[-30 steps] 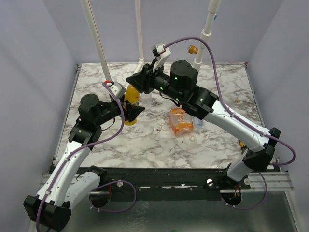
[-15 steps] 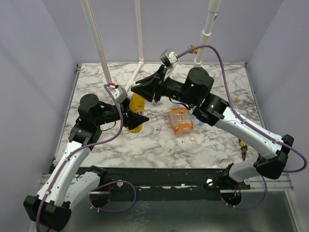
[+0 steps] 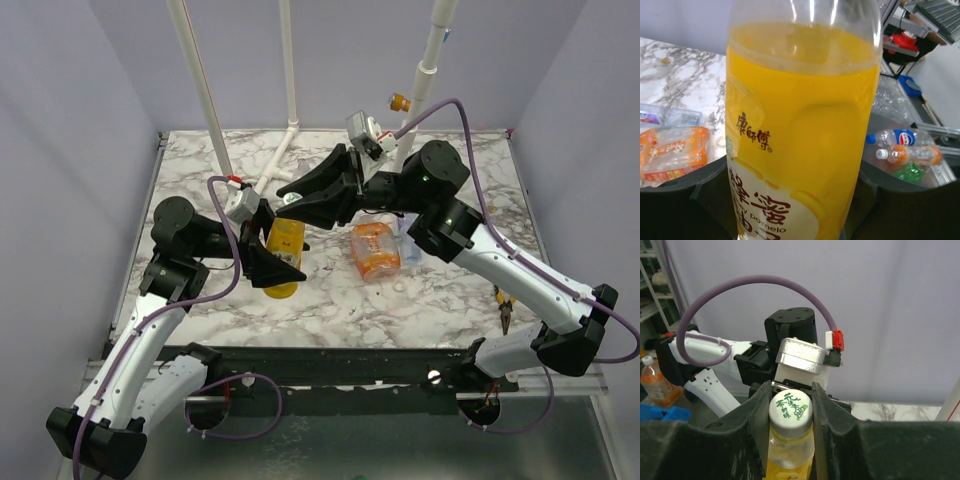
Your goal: Unscrew the bottle caps
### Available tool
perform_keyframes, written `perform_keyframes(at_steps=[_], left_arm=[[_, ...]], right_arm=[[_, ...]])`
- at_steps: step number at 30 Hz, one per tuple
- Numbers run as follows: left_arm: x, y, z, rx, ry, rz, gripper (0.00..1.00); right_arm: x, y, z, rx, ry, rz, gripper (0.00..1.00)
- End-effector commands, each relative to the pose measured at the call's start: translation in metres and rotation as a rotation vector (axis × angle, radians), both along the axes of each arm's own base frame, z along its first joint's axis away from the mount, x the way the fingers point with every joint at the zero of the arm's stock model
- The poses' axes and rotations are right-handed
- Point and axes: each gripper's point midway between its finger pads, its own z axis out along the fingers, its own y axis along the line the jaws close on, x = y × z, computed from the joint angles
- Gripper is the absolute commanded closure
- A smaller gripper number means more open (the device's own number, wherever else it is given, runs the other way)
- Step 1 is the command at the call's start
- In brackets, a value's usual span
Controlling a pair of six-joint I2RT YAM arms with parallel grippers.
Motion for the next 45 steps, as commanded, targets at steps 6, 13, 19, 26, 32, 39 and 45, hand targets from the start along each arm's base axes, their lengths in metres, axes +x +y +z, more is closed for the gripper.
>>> perform_keyframes(at_steps=[6,13,19,26,32,39,45], left_arm=[[0.018,0.0,0.008,-0.014,0.02,0.107,1.0],[0.053,0.01,-0.014,0.048,-0.144,0.315,1.0],[0.092,0.032,-0.03,0.125,-0.317,0.555,1.0],[0.122,0.049,-0.039,0.186,-0.326,0.72,1.0],[0.126,0.051,-0.046,0.199,-0.303,0.742,1.0],[0.132,0.053,-0.052,0.212,-0.267,0.765,1.0],[0.134,0.05,-0.051,0.205,-0.238,0.756,1.0]], right_arm=[[0.018,-0.003,-0.014,-0.062,0.055,-0.139,0.16],[0.053,-0.007,0.003,-0.035,0.15,-0.333,0.05],[0.11,-0.004,-0.02,-0.145,0.323,-0.601,0.11],[0.117,0.016,-0.035,-0.178,0.379,-0.581,0.16],[0.117,0.02,-0.037,-0.173,0.379,-0.574,0.22],[0.118,0.018,-0.045,-0.183,0.382,-0.587,0.44],[0.118,0.018,-0.055,-0.205,0.383,-0.59,0.59]])
